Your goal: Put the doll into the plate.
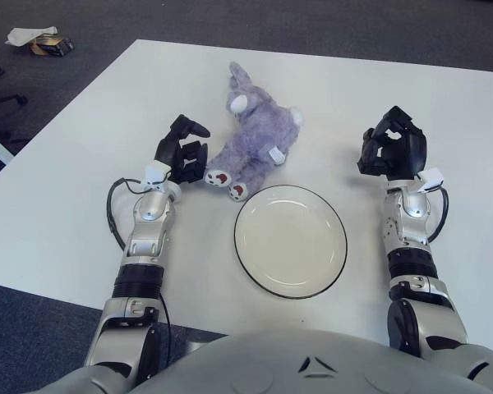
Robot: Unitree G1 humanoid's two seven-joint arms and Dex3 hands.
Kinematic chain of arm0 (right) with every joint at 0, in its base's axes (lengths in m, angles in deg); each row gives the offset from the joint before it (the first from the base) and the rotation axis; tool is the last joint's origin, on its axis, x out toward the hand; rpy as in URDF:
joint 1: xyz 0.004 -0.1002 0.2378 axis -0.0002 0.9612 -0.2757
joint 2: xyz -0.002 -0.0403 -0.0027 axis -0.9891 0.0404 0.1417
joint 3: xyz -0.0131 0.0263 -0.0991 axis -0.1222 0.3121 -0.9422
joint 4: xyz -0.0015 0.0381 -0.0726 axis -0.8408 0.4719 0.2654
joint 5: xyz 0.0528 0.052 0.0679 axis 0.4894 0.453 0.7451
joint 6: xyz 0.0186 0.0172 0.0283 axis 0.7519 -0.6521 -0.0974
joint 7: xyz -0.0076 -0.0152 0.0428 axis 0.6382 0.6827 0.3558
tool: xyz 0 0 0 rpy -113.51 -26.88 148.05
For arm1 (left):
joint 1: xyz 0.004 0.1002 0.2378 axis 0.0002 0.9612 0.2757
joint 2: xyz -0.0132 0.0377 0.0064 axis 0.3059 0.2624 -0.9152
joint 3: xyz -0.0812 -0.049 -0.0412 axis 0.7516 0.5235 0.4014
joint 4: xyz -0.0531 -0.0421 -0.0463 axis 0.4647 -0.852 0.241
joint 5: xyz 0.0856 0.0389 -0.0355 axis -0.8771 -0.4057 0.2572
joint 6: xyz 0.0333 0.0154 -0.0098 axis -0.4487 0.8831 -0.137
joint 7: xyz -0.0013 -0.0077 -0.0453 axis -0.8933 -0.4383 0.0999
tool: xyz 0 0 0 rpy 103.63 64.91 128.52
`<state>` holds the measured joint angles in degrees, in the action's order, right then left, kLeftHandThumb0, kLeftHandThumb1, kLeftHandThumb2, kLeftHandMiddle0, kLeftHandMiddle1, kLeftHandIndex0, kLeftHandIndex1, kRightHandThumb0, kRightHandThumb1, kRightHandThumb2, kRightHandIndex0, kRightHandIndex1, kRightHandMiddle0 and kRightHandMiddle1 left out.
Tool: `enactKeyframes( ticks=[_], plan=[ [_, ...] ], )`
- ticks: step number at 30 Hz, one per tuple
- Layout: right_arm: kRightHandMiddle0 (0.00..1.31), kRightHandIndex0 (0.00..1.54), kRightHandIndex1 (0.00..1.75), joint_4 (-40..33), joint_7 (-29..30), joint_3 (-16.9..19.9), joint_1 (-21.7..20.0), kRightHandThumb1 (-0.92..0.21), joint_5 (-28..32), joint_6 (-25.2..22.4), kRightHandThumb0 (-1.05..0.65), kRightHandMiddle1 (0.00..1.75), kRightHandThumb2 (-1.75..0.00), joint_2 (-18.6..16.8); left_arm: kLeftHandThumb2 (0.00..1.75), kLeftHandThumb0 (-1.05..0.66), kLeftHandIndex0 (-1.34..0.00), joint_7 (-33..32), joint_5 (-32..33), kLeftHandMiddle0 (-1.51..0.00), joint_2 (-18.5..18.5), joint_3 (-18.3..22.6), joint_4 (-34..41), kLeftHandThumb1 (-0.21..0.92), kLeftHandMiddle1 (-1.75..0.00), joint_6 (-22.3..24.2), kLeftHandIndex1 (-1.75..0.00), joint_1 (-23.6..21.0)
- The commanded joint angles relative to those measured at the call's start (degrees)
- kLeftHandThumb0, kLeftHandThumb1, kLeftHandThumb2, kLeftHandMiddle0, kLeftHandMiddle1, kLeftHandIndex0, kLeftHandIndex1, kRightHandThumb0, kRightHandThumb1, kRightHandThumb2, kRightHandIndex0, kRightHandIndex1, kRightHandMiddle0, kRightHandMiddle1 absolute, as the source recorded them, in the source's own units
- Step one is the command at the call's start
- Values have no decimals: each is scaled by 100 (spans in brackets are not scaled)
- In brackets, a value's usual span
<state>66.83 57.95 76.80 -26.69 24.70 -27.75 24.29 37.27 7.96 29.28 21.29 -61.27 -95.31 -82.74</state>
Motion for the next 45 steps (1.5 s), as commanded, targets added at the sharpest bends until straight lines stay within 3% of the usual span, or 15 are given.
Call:
enactKeyframes(
  ticks=[1, 16, 33, 45],
  plan=[
    [71, 118, 175, 399, -24, -19, 889, -20, 13, -50, -53, 175, -146, -177, 94, -40, -39, 13, 3, -105, -114, -50, -204, 61, -175, -62, -175, 239],
    [56, 108, 175, -201, 264, -359, 855, -38, -604, -471, -46, 175, -123, 41, 91, -39, -37, -10, -9, -104, -149, -83, -254, 64, -175, -75, -175, 233],
    [50, 106, 175, -894, 292, -559, 674, -46, -785, -1109, -43, 175, -113, 268, 88, -39, -35, 41, 54, -101, -186, -102, -500, 66, -175, -197, -175, 159],
    [47, 100, 175, -1897, 289, -841, 729, -50, -1244, -2222, -42, 175, -108, 501, 88, -39, -35, 147, 125, -99, -205, -115, -623, 66, -175, -229, -175, 120]
  ],
)
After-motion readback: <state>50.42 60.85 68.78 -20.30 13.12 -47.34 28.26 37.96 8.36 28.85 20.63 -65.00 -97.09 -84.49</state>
